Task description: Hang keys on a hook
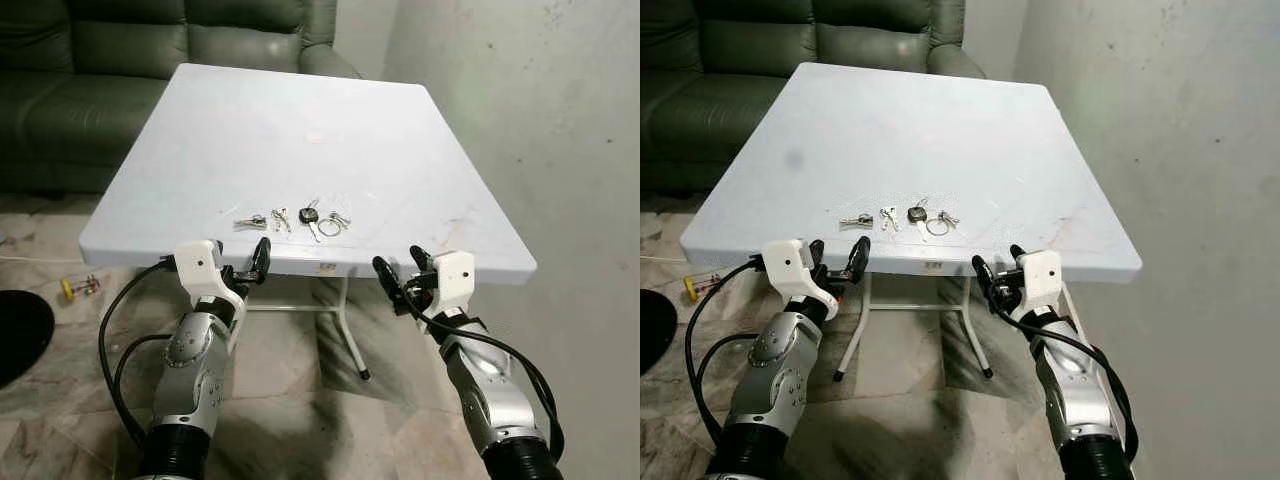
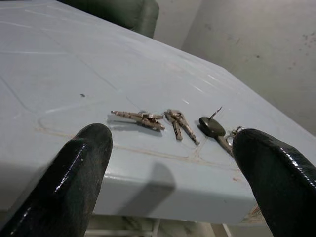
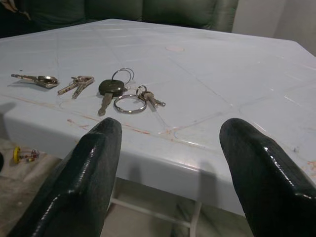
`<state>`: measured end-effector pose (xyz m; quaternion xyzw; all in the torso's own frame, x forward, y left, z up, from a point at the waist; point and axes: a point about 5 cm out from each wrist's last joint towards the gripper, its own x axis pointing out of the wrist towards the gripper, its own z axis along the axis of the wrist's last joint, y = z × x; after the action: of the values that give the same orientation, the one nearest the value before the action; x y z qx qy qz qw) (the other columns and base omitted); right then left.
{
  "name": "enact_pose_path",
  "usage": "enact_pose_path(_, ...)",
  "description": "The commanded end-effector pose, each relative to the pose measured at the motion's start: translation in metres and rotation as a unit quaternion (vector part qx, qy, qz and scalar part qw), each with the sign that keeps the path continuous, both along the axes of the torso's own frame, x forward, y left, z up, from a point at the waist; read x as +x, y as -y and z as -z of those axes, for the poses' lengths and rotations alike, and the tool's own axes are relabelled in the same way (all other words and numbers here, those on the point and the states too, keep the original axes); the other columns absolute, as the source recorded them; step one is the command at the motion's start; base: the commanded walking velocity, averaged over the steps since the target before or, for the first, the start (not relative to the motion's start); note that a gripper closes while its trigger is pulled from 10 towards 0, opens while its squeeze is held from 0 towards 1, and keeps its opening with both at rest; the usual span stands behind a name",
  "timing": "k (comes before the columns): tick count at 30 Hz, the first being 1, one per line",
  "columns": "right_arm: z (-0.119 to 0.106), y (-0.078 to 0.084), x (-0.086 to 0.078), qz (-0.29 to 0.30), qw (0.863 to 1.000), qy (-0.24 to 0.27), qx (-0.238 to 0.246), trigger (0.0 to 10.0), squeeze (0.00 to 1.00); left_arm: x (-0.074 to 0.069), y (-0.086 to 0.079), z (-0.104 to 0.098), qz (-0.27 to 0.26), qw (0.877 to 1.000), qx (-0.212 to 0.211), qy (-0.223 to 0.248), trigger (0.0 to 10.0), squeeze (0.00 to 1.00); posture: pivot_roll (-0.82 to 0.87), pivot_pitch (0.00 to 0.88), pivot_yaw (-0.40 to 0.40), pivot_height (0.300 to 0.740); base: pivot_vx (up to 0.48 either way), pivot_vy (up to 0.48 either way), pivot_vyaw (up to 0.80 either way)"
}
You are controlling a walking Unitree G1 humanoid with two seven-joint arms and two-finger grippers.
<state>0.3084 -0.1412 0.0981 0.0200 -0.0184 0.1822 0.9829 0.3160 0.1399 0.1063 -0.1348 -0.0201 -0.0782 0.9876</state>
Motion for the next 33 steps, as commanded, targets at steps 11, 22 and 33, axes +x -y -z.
enact_pose_path(11,-0.0038,0.0037,0.0042,0.016,1.0,-0.001,0.008,10.0,0.0,-0.001,0.0107,-0.0021,0.018,1.0,0.023,0.006,10.0,0.0,0.04,0.0,-0.098,0.715,0.0,0.0,-0.16)
enact_pose_path(22,-0.0055,-0.0022,0.0032,0.0,1.0,0.008,-0.003,10.0,0.0,-0.0015,0.0102,-0.0036,0.022,1.0,0.019,0.011,10.0,0.0,0.04,0.0,-0.103,0.715,0.0,0.0,0.0)
enact_pose_path(33,-0.0055,-0.0048,0.0027,-0.012,1.0,0.009,-0.001,10.0,0.0,-0.0019,0.0098,-0.0036,0.02,1.0,0.009,0.011,10.0,0.0,0.05,0.0,-0.107,0.715,0.241,0.0,0.0)
